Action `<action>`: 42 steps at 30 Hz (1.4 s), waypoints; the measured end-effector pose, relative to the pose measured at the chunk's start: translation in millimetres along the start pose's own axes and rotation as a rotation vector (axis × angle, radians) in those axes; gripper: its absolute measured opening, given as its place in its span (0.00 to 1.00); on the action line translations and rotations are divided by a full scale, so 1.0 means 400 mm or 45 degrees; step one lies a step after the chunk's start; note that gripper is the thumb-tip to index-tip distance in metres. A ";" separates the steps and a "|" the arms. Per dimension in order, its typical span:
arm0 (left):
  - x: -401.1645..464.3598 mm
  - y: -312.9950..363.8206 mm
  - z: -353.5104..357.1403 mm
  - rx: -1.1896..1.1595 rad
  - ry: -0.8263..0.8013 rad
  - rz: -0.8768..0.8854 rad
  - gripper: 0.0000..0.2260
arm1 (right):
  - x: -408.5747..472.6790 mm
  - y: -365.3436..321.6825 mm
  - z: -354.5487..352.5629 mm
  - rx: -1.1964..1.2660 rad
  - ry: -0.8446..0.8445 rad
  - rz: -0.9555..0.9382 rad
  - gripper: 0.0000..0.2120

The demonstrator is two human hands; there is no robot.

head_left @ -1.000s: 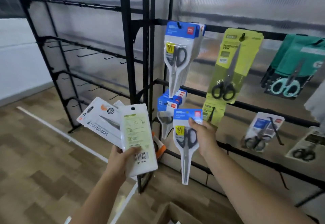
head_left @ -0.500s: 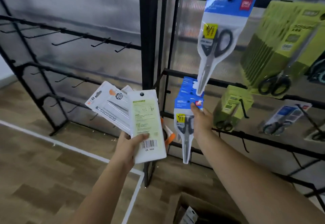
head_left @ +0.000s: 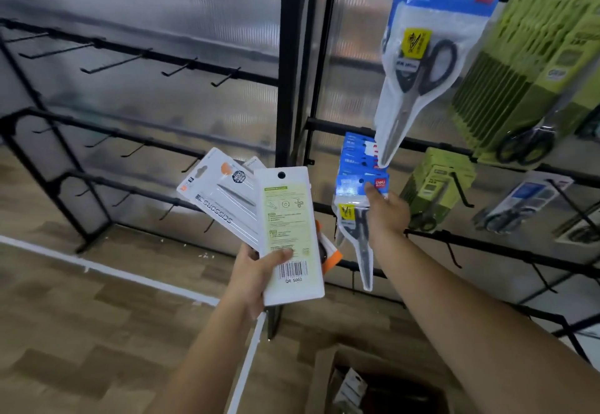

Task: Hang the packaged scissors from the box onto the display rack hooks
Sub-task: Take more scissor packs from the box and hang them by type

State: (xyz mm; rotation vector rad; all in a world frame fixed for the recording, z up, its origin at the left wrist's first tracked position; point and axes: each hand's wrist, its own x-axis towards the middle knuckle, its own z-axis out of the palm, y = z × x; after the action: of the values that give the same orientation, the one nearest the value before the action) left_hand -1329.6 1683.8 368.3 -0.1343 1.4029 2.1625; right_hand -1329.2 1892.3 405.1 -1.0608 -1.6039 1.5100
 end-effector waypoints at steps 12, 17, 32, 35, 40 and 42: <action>-0.029 0.011 -0.020 -0.014 0.006 0.010 0.20 | 0.004 -0.030 -0.014 -0.253 0.141 0.142 0.09; -0.032 0.023 0.013 -0.015 -0.073 0.085 0.19 | -0.166 -0.041 -0.023 -0.047 -0.825 0.239 0.07; -0.020 0.008 0.066 -0.116 0.050 0.246 0.06 | -0.174 -0.053 -0.107 -0.053 -0.643 -0.430 0.10; -0.030 -0.008 0.090 -0.064 -0.013 0.305 0.11 | -0.181 -0.051 -0.104 -0.310 -0.648 -0.757 0.04; -0.043 -0.026 0.122 -0.107 -0.158 0.304 0.16 | -0.225 0.005 -0.072 -0.462 -1.115 -0.470 0.08; -0.048 -0.031 0.110 -0.147 -0.172 0.265 0.15 | -0.219 0.020 -0.069 -0.477 -1.132 -0.443 0.10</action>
State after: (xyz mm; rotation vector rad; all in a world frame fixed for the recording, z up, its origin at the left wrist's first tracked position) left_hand -1298.0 1718.2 385.2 0.1186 1.2636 2.3742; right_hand -1265.7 1825.7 404.5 -0.2029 -2.5880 1.5505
